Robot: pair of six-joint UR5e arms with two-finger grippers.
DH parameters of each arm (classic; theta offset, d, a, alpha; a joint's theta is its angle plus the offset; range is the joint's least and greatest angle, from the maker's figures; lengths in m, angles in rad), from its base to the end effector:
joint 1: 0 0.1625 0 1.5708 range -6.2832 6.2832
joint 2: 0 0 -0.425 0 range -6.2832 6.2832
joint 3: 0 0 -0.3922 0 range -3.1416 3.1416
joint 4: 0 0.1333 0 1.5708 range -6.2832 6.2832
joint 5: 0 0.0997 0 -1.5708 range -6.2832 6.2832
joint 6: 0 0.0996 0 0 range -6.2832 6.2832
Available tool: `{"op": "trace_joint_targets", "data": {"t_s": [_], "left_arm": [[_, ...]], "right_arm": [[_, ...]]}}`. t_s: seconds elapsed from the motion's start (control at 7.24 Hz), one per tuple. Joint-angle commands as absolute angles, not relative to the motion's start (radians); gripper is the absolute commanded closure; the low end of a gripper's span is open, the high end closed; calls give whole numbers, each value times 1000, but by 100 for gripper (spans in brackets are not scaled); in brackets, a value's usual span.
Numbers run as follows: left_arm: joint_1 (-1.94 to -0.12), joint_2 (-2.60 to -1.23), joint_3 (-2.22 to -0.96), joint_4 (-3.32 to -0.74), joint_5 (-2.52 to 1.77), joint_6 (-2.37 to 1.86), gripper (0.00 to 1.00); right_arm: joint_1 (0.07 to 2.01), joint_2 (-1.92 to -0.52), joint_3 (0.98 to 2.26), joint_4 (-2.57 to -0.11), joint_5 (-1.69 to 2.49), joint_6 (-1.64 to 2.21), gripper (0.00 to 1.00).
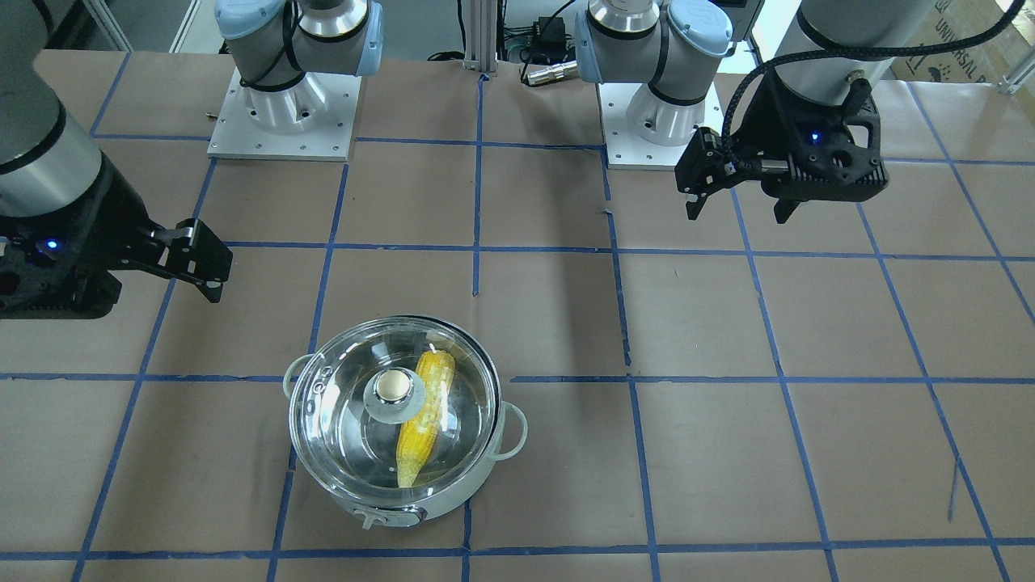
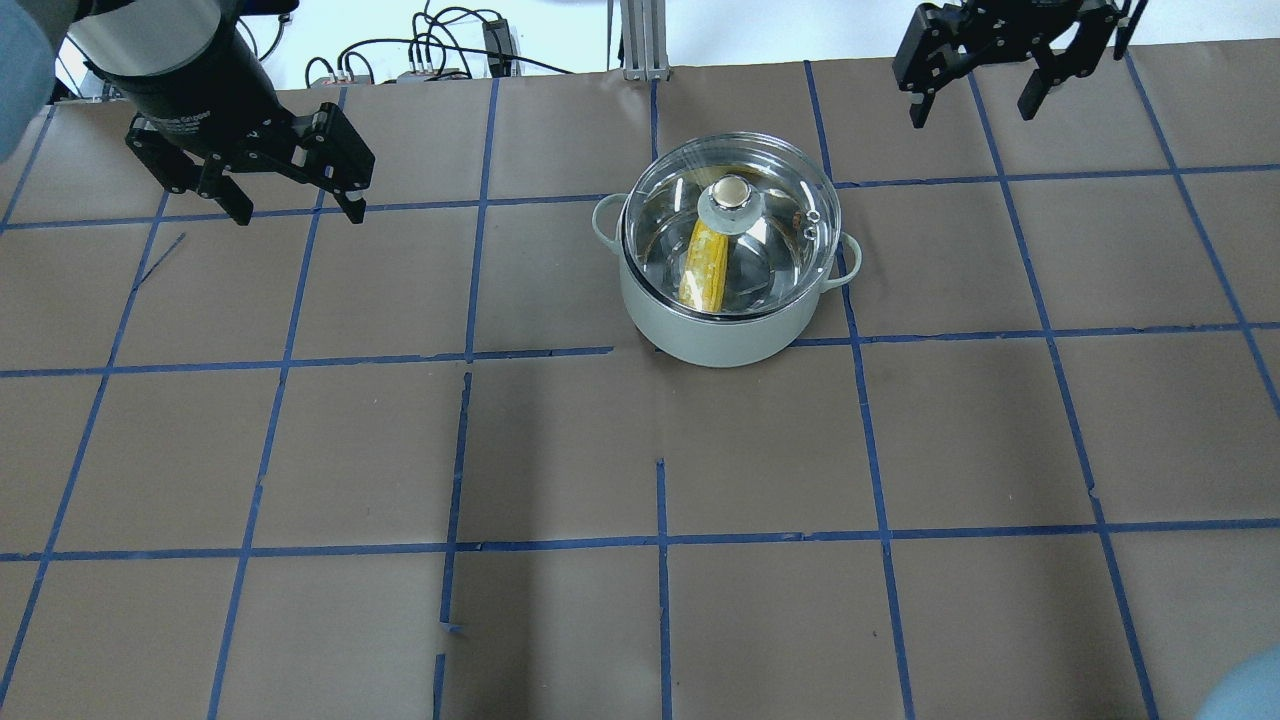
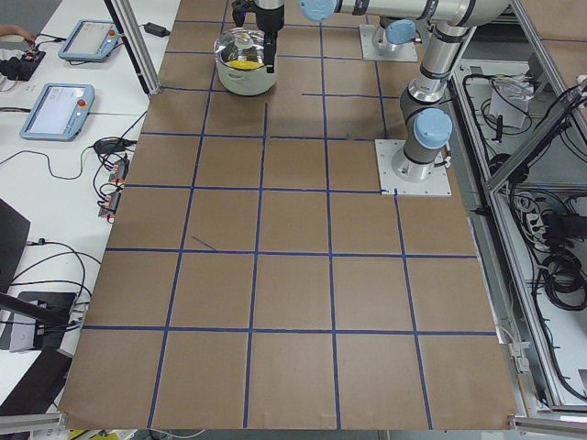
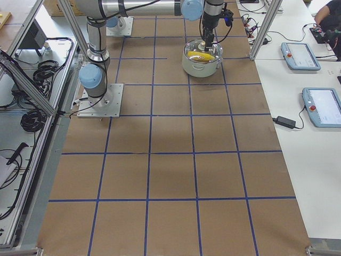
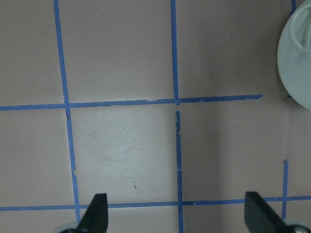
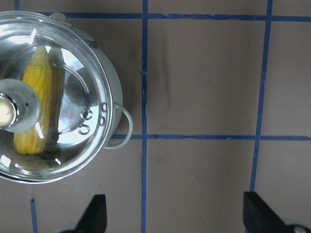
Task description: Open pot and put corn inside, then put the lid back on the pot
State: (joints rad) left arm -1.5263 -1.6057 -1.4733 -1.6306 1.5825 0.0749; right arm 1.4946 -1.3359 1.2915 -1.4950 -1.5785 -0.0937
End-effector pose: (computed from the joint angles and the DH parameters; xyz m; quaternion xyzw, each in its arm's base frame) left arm -0.1095 -0.5116 0.5125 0.0152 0.9999 -0.0010 0.0059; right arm 0.0874 -0.5956 0.4906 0.0088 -0.9998 -0.0160 0.0025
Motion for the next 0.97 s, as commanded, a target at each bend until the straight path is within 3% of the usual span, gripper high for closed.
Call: {"op": "trace_joint_targets", "data": {"t_s": [0.0,0.55,0.83], "left_arm": [[-1526,-1605,-1474,-1634,1575,69,0],[-1522,-1597,-1471,-1670,1585,58,0],[-1522,-1598,-1466,-1674,1583,52,0]], "right_arm": [[1476,-1396,1377,-1508,-1577,-101,0],[1486,-1465,1518,-1598,-1571,-81,0],[1497,-1459,1484,-1614,-1572,-60,0]]}}
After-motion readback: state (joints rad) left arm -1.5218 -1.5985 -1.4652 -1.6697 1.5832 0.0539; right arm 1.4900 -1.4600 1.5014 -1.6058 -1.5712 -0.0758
